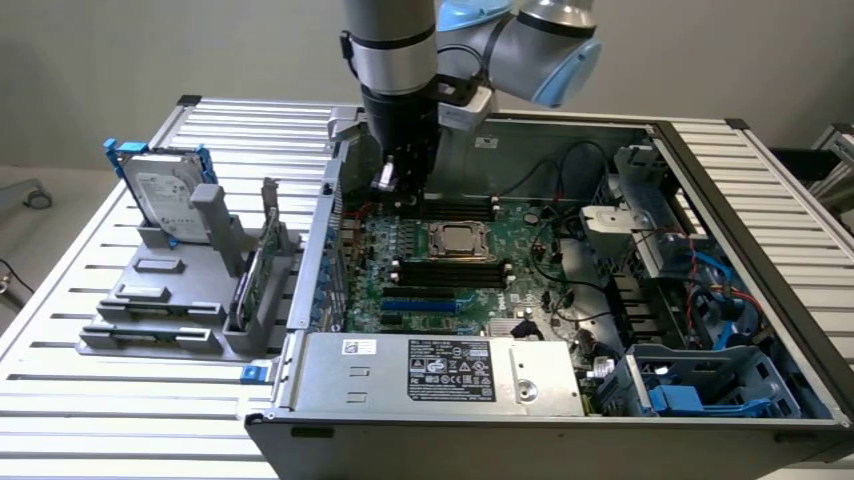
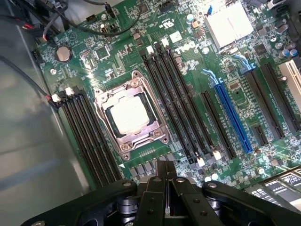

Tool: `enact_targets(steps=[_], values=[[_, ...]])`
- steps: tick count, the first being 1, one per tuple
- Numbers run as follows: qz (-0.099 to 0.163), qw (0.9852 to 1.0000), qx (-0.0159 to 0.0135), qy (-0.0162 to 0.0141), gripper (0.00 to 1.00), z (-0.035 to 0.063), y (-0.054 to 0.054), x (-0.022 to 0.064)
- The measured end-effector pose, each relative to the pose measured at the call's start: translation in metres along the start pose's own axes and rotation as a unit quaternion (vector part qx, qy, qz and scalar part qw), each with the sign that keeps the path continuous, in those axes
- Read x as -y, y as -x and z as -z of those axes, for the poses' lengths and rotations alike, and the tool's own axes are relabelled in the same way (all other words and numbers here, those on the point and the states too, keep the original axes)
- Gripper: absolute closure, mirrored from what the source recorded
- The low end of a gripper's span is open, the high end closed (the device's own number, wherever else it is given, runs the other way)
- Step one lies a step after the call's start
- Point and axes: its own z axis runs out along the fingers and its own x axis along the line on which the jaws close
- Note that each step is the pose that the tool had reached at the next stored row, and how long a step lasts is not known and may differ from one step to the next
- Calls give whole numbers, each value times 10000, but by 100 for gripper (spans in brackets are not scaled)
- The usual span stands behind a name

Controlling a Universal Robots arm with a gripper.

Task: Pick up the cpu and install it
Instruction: 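Install the first cpu locking lever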

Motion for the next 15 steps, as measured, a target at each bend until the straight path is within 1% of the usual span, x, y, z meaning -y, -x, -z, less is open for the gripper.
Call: enact_targets(steps=[5,10,11,15], values=[[247,9996,99,38,89,6,-3,3],[505,9985,199,76,89,21,-8,16],[556,9982,224,86,89,24,-9,19],[743,9965,348,133,89,37,-10,32]])
